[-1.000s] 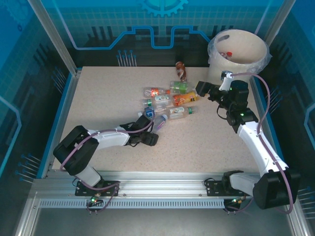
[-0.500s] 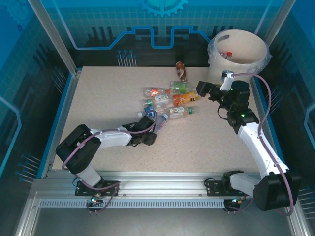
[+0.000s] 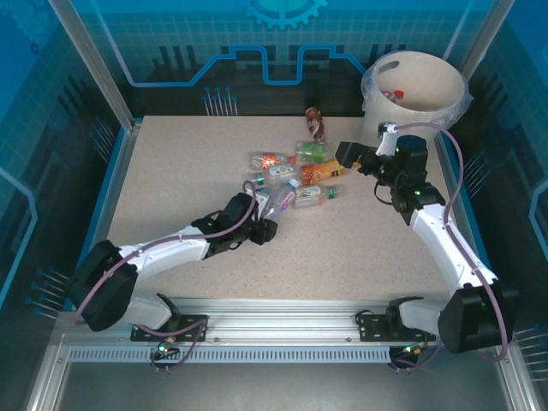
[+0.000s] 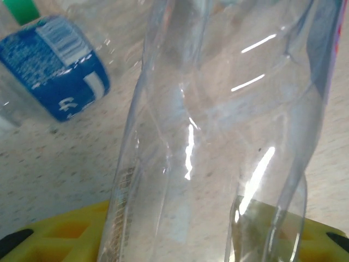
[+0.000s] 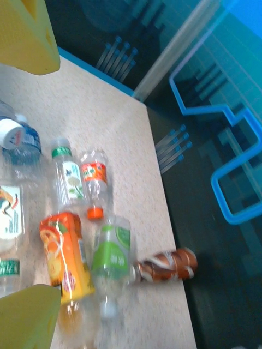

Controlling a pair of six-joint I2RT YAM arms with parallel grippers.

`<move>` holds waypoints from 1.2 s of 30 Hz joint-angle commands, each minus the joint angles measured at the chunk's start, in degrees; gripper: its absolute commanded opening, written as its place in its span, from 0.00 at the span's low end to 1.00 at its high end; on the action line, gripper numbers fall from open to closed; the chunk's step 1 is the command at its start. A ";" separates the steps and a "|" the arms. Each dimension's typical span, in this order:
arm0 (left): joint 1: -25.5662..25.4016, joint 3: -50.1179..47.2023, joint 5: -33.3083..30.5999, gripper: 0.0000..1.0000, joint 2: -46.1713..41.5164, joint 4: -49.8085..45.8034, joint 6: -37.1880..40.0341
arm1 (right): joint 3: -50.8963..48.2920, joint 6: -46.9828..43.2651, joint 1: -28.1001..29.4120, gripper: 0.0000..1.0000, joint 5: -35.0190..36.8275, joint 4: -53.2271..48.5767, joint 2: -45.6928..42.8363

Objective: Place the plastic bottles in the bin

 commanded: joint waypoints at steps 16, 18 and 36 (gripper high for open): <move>5.04 10.15 25.48 0.45 -3.89 15.82 -19.28 | 11.02 0.33 9.61 1.00 -20.96 3.14 10.22; 5.08 10.12 25.59 0.46 -4.16 16.13 -19.85 | 10.98 1.71 10.10 1.00 -22.78 5.72 11.05; 5.04 11.60 27.57 0.47 -2.26 16.67 -22.74 | 12.47 2.00 14.07 0.82 -31.11 10.22 14.03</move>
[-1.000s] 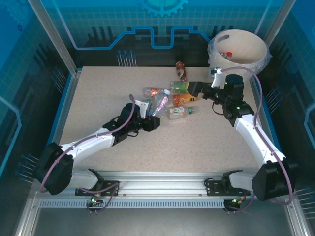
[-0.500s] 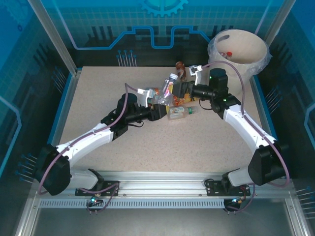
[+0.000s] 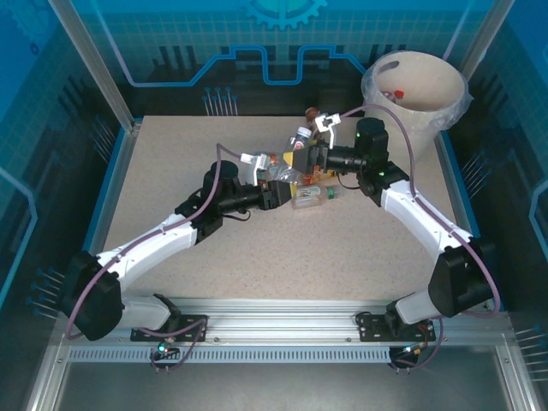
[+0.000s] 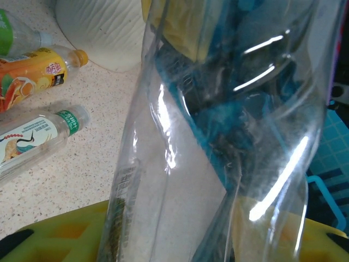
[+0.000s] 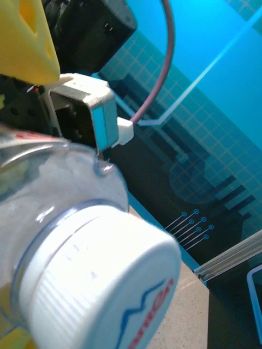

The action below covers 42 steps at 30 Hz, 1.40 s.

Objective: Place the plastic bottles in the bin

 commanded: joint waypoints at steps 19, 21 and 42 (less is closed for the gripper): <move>0.00 2.06 -1.09 0.60 2.59 -0.33 -1.44 | 3.08 0.60 1.30 0.50 0.06 -1.41 1.86; -0.01 2.24 -1.39 0.72 2.29 -1.41 -0.93 | 2.82 0.37 1.24 0.49 1.41 -1.98 1.46; 2.46 -1.28 -16.42 0.99 -6.82 -12.30 5.05 | 6.55 -10.30 -2.73 0.43 27.18 -22.49 -4.78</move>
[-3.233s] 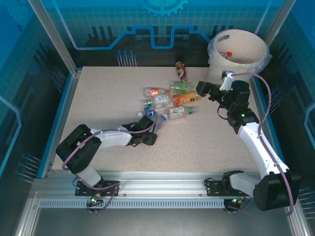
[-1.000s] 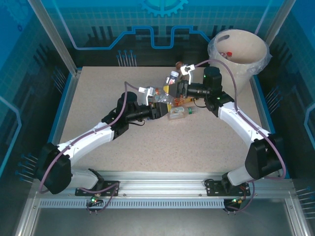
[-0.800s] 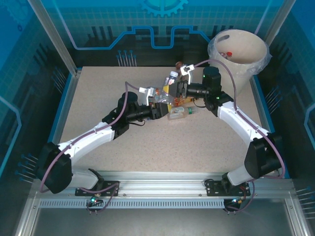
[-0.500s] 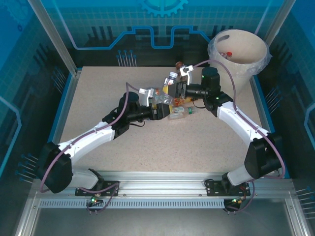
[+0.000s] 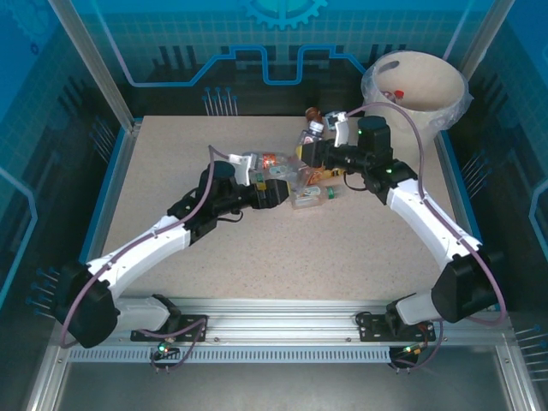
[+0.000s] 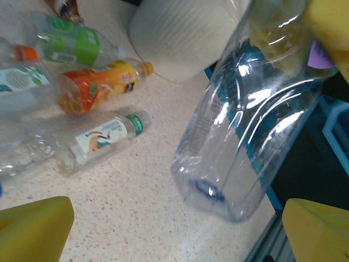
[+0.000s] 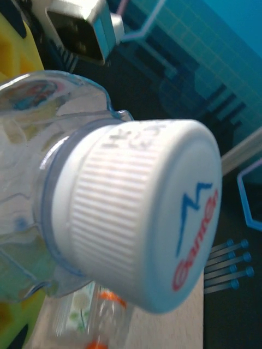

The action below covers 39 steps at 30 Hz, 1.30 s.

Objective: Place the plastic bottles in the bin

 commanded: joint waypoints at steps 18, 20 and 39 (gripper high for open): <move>7.94 -9.99 -11.84 0.99 -10.75 -5.98 -3.04 | 29.99 -4.89 -15.36 0.40 24.27 -13.78 9.68; 7.97 -10.51 -12.10 0.99 -10.97 -6.06 -3.26 | 33.99 -5.21 -16.50 0.41 25.14 -13.87 12.16; 9.30 -12.39 -9.84 0.99 -8.87 -3.16 -7.57 | 22.83 7.03 -23.99 0.40 60.84 14.69 13.87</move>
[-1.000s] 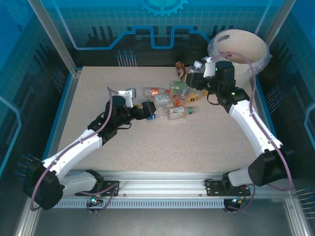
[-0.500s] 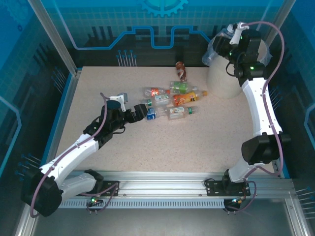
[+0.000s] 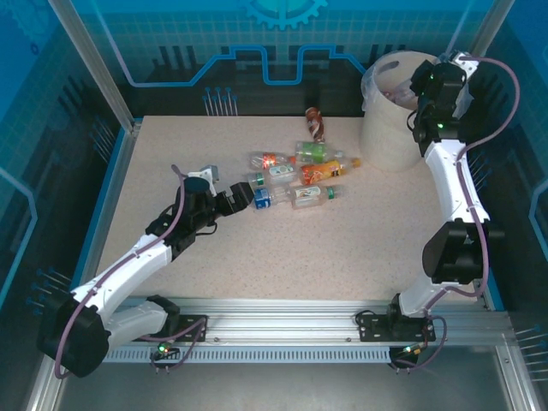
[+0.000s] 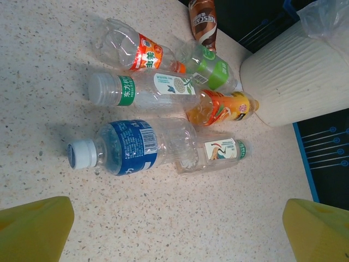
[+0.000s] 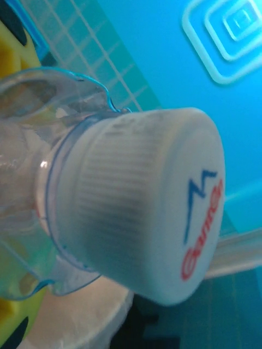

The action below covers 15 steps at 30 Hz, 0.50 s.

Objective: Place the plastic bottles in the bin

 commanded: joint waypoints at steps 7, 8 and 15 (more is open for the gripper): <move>2.13 1.73 1.63 0.99 4.09 -2.16 0.01 | -2.18 -0.77 -2.80 0.44 13.05 9.31 2.19; 2.38 2.08 1.51 0.99 4.77 -2.72 0.33 | -2.79 -2.04 -2.96 0.44 14.09 11.52 2.55; 3.82 2.92 3.41 0.99 9.36 -1.81 4.57 | 2.61 -9.98 -3.97 0.48 14.37 11.08 8.33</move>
